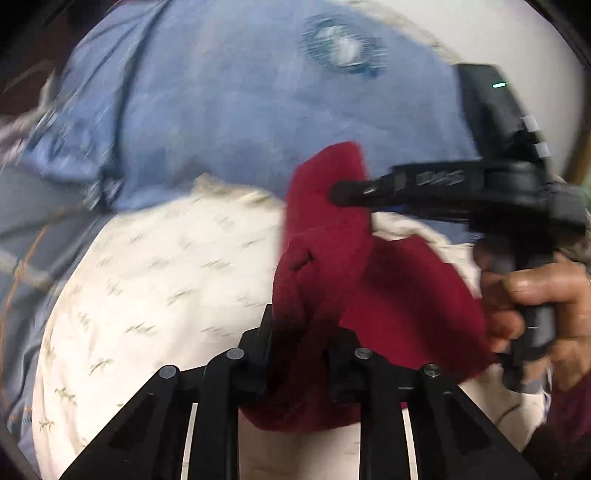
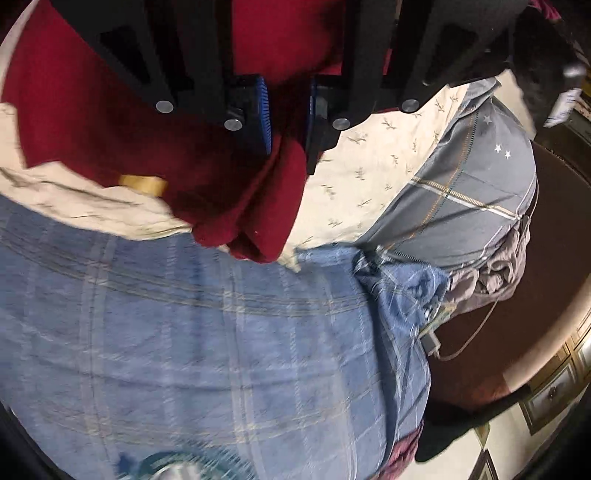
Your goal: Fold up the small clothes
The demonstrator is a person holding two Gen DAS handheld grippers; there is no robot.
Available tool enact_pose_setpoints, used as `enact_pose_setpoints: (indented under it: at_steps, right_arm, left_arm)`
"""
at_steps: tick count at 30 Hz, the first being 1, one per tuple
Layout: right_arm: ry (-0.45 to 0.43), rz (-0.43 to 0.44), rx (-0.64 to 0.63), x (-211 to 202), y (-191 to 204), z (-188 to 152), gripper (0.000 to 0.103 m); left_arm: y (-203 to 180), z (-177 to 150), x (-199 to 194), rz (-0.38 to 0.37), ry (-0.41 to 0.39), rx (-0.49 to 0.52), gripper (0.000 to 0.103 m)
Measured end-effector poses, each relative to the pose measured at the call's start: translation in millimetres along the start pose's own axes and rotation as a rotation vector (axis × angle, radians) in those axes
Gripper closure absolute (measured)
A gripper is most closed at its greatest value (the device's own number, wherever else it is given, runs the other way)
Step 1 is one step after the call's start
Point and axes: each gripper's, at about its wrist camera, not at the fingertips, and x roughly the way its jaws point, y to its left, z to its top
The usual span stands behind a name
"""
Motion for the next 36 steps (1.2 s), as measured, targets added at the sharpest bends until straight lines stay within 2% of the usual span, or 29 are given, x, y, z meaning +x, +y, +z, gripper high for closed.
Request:
enact_pose_setpoints:
  at_steps: [4,8,12,14,16,17,18,19,20,23,24,26,29,31,33,34,36]
  right_arm:
    - [-0.052,-0.06,0.014,-39.1,-34.6,-0.6,0.089]
    - [-0.072,-0.131,0.071,-73.5,-85.8,-14.0,0.089]
    - [-0.059,-0.208,0.135,-79.3,-135.4,-34.6,0.089]
    - [-0.022,-0.216,0.2,-66.8,-159.1,-47.1,0.089]
    - [0.024,-0.215,0.248,-52.7,-174.2,-60.5,0.085]
    - [0.033,-0.211,0.273,-50.3,-177.9,-67.1,0.078]
    - [0.024,-0.202,0.286,-53.9,-178.9,-71.9,0.076]
    - [0.008,-0.18,0.302,-61.0,-178.6,-75.7,0.068]
    - [-0.005,-0.159,0.315,-67.4,-178.0,-77.7,0.054]
    - [-0.061,-0.098,0.35,-98.1,-170.1,-94.1,0.044]
    - [-0.06,-0.087,0.347,-103.3,-164.4,-99.9,0.044]
    - [-0.049,-0.055,0.339,-109.4,-155.7,-110.8,0.042]
    - [-0.013,-0.037,0.336,-100.1,-141.8,-118.1,0.038]
    - [0.002,-0.054,0.321,-92.0,-136.5,-120.8,0.04]
    - [0.029,-0.106,0.249,-86.3,-126.0,-127.9,0.074]
    - [0.023,-0.127,0.228,-88.1,-121.8,-131.0,0.086]
    - [-0.007,-0.158,0.192,-96.7,-115.2,-139.0,0.088]
  left_arm:
    - [-64.9,11.6,-2.3,-0.1,-0.002,0.082,0.083]
    - [-132.7,12.3,21.8,-0.161,0.03,0.177,0.084]
    - [-178.2,3.0,58.5,-0.19,0.094,0.221,0.084]
    - [-195.0,-4.9,81.0,-0.172,0.145,0.234,0.084]
    - [-201.5,-8.1,96.4,-0.157,0.195,0.238,0.081]
    - [-201.4,-9.1,98.3,-0.164,0.221,0.233,0.076]
    - [-200.5,-10.2,95.1,-0.184,0.233,0.222,0.07]
    - [-196.3,-8.3,89.2,-0.208,0.241,0.208,0.066]
    - [-190.0,-4.8,79.1,-0.232,0.241,0.189,0.058]
    - [-168.2,0.8,45.5,-0.26,0.19,0.169,0.042]
    - [-161.3,1.1,32.9,-0.236,0.156,0.177,0.04]
    - [-147.5,1.5,16.7,-0.145,0.098,0.196,0.04]
    - [-136.1,0.2,15.4,-0.054,0.097,0.174,0.04]
    - [-144.3,-13.7,6.1,-0.034,0.115,0.148,0.04]
    - [-147.5,-21.4,9.7,-0.022,0.139,0.145,0.041]
    - [-150.0,-20.4,16.9,-0.013,0.151,0.152,0.041]
    - [-149.4,-17.5,20.2,-0.012,0.159,0.164,0.041]
